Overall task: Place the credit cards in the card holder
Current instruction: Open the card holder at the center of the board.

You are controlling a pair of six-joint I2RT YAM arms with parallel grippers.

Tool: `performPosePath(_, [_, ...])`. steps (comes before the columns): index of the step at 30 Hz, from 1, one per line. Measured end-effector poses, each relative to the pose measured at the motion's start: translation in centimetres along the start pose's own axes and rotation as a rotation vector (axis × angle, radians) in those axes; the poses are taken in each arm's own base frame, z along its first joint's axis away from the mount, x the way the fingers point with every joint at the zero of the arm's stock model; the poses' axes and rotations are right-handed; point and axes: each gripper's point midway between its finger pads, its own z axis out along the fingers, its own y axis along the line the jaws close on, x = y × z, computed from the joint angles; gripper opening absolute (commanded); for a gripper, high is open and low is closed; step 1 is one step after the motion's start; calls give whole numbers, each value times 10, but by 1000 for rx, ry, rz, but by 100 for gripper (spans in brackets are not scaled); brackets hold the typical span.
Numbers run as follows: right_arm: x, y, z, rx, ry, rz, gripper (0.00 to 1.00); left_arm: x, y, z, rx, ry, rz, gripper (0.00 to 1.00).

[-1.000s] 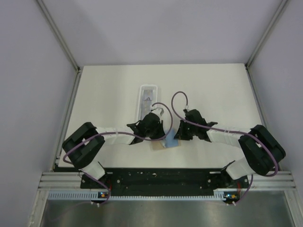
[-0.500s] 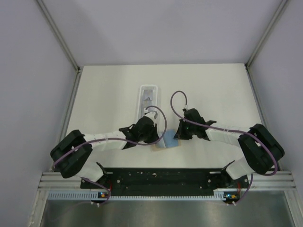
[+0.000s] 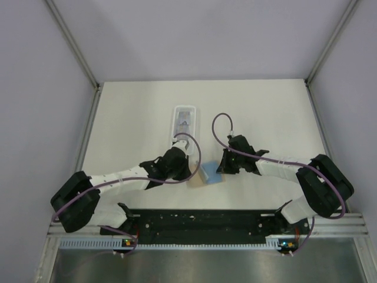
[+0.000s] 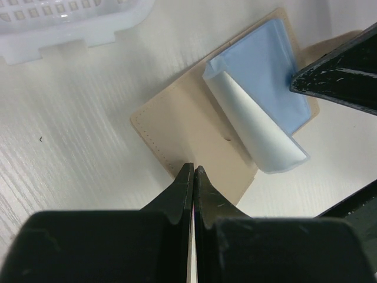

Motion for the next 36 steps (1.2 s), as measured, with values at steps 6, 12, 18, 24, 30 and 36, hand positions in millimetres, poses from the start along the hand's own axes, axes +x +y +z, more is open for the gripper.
performPosePath(6, [-1,-1,-1,8,-8,0,0,15,10,11,-40,52,6,0])
performPosePath(12, [-5,-9,-5,48,-36,1,0,23,16,13,-55,71,8,0])
performPosePath(18, [-4,-25,-17,118,-75,12,0,20,13,27,-55,76,14,0])
performPosePath(24, [2,-41,-29,179,-100,29,0,8,1,43,-40,73,29,0])
performPosePath(30, [8,-53,-45,202,-137,48,0,4,-2,47,-50,86,34,0])
performPosePath(36, [2,-50,-54,186,-181,56,0,-14,-2,23,-74,32,29,0])
